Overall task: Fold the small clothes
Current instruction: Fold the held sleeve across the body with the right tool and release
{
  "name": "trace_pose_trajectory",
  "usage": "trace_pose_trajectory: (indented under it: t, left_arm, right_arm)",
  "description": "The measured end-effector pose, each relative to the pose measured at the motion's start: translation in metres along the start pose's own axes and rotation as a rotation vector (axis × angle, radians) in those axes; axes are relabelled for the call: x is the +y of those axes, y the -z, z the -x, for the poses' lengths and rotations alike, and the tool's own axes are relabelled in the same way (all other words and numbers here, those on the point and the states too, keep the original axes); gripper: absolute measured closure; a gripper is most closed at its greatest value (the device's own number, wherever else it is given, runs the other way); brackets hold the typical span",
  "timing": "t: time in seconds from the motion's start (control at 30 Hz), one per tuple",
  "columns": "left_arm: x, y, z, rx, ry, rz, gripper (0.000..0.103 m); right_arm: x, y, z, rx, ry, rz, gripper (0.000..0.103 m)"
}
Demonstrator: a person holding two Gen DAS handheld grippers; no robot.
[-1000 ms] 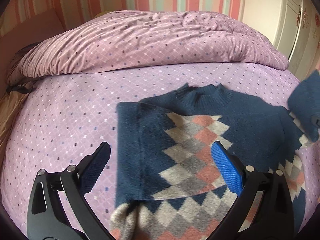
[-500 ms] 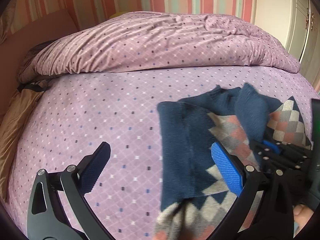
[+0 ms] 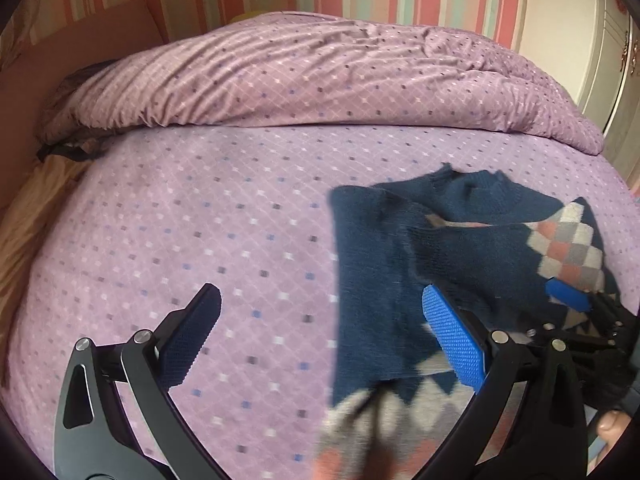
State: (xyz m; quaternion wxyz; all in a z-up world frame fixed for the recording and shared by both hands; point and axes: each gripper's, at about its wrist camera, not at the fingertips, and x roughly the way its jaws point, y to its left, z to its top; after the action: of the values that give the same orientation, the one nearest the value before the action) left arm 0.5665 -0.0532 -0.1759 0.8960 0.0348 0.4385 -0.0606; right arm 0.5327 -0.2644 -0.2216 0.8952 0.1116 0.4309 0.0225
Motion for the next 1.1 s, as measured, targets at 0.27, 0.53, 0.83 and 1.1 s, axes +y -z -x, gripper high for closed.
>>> trace_pose_trajectory:
  t: [0.27,0.53,0.83,1.1]
  left_arm:
    - [-0.077,0.007,-0.038,0.041,0.149,0.052,0.005]
    - [-0.09,0.017,-0.075,0.115,0.155,0.096,0.057]
    - [-0.085,0.024,-0.076,0.118,0.182,0.078,0.092]
    - [-0.069,0.012,-0.032,0.009,0.178,0.015,0.092]
  right_arm:
    - [-0.061,0.007,0.024,-0.024,0.144,0.005,0.023]
    - [-0.103,0.016,0.035,-0.019,0.21,-0.033,0.023]
    - [-0.128,0.021,0.045,-0.028,0.25,-0.061,0.023]
    - [-0.135,0.019,0.062,-0.058,0.258,-0.08,0.023]
